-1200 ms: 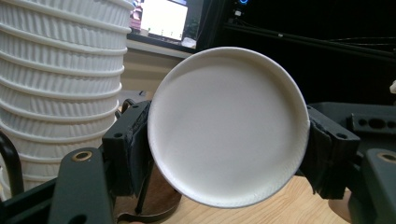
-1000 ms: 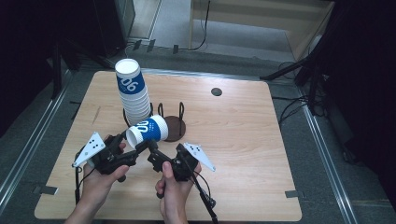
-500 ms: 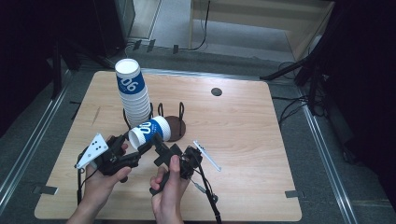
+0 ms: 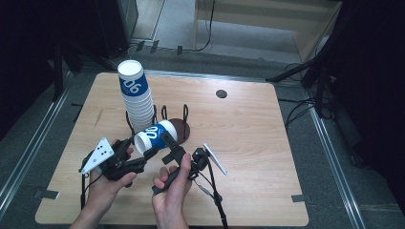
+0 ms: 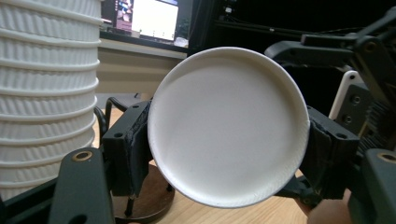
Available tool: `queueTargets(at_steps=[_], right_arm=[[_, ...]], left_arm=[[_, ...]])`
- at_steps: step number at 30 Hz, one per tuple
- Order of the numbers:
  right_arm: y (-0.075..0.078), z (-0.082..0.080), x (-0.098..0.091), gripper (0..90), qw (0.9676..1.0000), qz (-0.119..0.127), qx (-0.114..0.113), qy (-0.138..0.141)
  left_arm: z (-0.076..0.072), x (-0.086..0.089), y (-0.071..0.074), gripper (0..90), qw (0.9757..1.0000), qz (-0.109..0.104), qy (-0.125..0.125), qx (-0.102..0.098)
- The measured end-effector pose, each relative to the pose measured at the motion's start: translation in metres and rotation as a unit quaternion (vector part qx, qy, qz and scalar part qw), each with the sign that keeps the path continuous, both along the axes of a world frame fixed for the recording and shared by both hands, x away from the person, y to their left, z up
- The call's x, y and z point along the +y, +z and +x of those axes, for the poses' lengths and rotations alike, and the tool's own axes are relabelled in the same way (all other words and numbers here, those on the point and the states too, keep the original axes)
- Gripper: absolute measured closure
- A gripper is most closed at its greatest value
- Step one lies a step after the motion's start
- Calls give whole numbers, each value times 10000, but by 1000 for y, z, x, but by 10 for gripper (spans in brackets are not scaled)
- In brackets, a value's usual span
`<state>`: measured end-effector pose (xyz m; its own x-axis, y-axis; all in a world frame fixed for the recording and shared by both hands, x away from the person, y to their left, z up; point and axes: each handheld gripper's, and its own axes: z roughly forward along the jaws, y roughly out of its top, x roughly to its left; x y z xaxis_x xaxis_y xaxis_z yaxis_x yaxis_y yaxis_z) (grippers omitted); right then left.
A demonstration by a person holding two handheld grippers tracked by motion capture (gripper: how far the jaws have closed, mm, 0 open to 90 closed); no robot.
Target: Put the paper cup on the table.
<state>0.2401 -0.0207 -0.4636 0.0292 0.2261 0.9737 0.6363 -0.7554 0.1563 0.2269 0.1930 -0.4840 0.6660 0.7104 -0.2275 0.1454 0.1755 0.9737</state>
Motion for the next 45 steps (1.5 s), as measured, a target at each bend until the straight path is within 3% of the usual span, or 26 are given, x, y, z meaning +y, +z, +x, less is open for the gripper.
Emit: queueTargets(at_steps=[6,13,18,28,34,45], right_arm=[[-1,5,-1,0,9992,366,151,39],[-7,11,0,0,9979,563,321,78],[-9,14,-2,0,9973,673,297,18],[-17,20,2,0,9940,971,472,185],[-18,21,1,55,9916,1189,459,208],[-22,22,2,143,9903,1300,437,224]], left_arm=[[-1,-5,-2,284,10000,50,-52,-38],[-2,-8,-2,284,9999,75,-122,-73],[-2,-6,-1,285,9998,71,-128,-101],[-3,-7,-1,285,9997,95,-181,-120],[-2,-5,-1,285,9997,109,-189,-137],[-1,-1,-1,271,9997,131,-155,-97]])
